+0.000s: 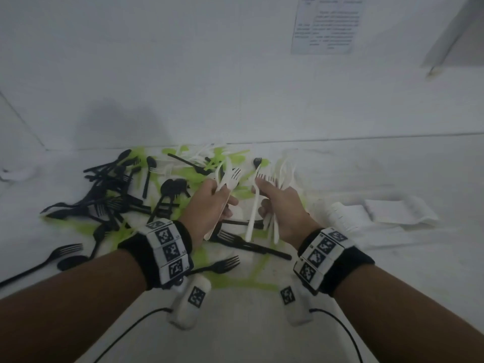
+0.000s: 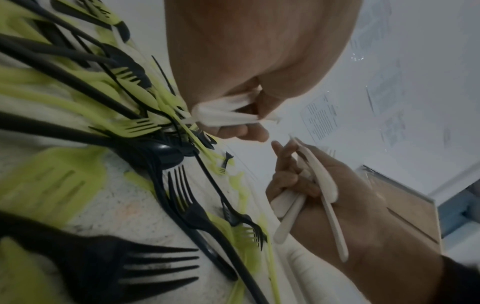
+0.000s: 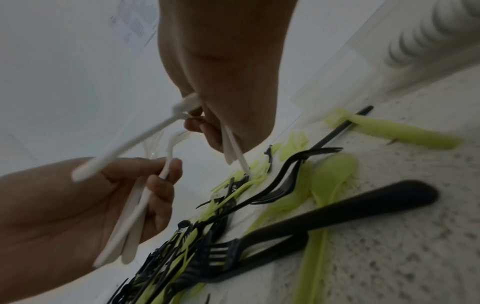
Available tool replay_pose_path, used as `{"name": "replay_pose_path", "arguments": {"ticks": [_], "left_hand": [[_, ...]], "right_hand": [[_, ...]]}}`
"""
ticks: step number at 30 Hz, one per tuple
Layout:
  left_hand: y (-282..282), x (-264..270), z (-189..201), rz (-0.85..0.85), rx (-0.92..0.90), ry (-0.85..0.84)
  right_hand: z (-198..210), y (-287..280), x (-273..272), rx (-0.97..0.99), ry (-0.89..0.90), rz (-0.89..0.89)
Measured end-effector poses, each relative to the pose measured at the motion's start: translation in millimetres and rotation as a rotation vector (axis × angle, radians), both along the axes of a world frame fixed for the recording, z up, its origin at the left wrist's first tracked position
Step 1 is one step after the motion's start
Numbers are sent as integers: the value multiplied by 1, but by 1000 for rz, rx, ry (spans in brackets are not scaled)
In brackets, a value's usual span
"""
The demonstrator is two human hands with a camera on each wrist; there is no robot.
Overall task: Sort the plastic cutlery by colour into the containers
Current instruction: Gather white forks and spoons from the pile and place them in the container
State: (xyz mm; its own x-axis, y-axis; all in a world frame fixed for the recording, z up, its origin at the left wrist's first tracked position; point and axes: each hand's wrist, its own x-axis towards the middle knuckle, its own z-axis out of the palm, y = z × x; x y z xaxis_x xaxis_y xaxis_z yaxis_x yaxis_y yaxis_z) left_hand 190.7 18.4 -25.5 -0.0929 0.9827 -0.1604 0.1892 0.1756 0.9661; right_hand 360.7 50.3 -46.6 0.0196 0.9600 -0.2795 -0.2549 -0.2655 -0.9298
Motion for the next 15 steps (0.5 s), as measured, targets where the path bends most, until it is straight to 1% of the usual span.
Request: {"name": "replay_pose_path", "arguments": {"ticks": [2,5,8,10,12,15], "left_hand": [[0,1,1,-29,-11,-49],[-1,4,9,-45,-80,-247],[-2,5,14,-58,-129,-344],[-3,2,17,-107,-140,-347],[-4,1,19,-133,-129,-293],[-5,-2,22,-98,-56,-202]], "right_hand": [[1,-2,-5,7,-9,20],[3,-5,-9,12,-5,54],[7,-7,-13,27,5,105],[10,-8,-17,46,8,123],[12,-8,-21,58,34,126],[14,-8,-28,45,84,124]]}}
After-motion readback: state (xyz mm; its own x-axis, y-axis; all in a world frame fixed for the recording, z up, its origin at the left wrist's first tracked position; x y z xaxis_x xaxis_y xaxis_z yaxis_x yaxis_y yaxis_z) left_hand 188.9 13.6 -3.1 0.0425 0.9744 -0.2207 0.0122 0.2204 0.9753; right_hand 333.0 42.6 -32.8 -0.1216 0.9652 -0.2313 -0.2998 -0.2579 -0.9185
